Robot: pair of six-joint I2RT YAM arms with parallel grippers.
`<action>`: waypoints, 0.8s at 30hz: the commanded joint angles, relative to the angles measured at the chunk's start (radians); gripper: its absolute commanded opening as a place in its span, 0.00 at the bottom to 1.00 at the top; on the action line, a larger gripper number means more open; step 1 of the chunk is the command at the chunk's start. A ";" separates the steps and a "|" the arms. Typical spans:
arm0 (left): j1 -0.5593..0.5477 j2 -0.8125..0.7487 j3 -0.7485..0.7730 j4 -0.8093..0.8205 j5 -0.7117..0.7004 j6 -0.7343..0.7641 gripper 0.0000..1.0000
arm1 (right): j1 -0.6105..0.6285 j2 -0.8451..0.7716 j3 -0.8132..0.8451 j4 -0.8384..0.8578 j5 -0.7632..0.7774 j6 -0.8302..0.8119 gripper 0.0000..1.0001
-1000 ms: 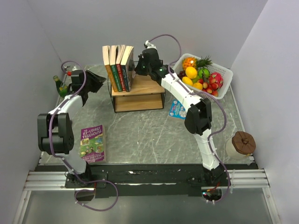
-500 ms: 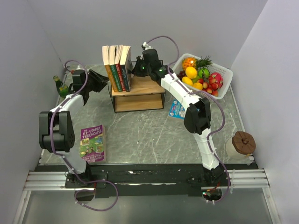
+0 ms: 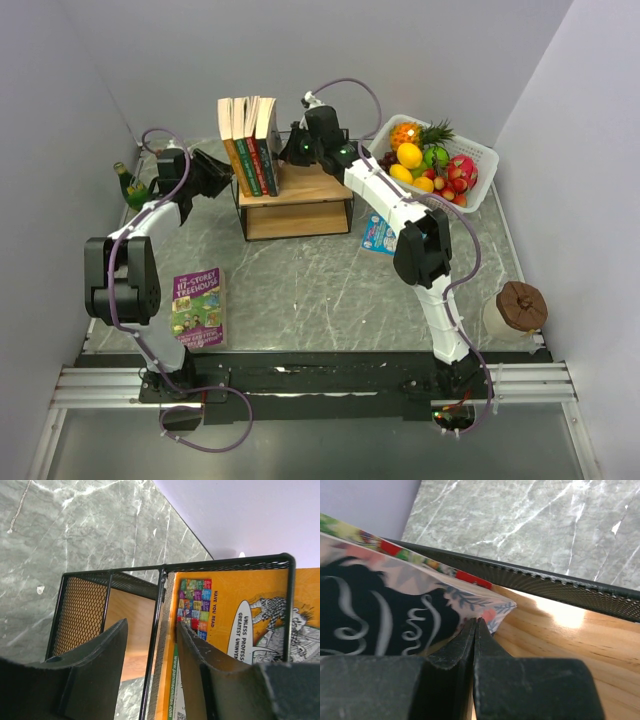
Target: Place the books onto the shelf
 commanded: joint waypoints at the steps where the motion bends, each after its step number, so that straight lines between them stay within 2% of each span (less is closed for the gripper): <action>1: -0.001 -0.034 0.039 -0.001 -0.007 0.014 0.50 | -0.013 -0.060 -0.052 0.043 0.013 0.005 0.00; 20: 0.009 -0.144 -0.009 -0.073 -0.076 0.037 0.52 | -0.022 -0.219 -0.224 0.056 0.055 -0.021 0.00; 24: 0.009 -0.175 -0.025 -0.090 -0.097 0.040 0.52 | -0.019 -0.274 -0.302 0.073 0.076 -0.029 0.00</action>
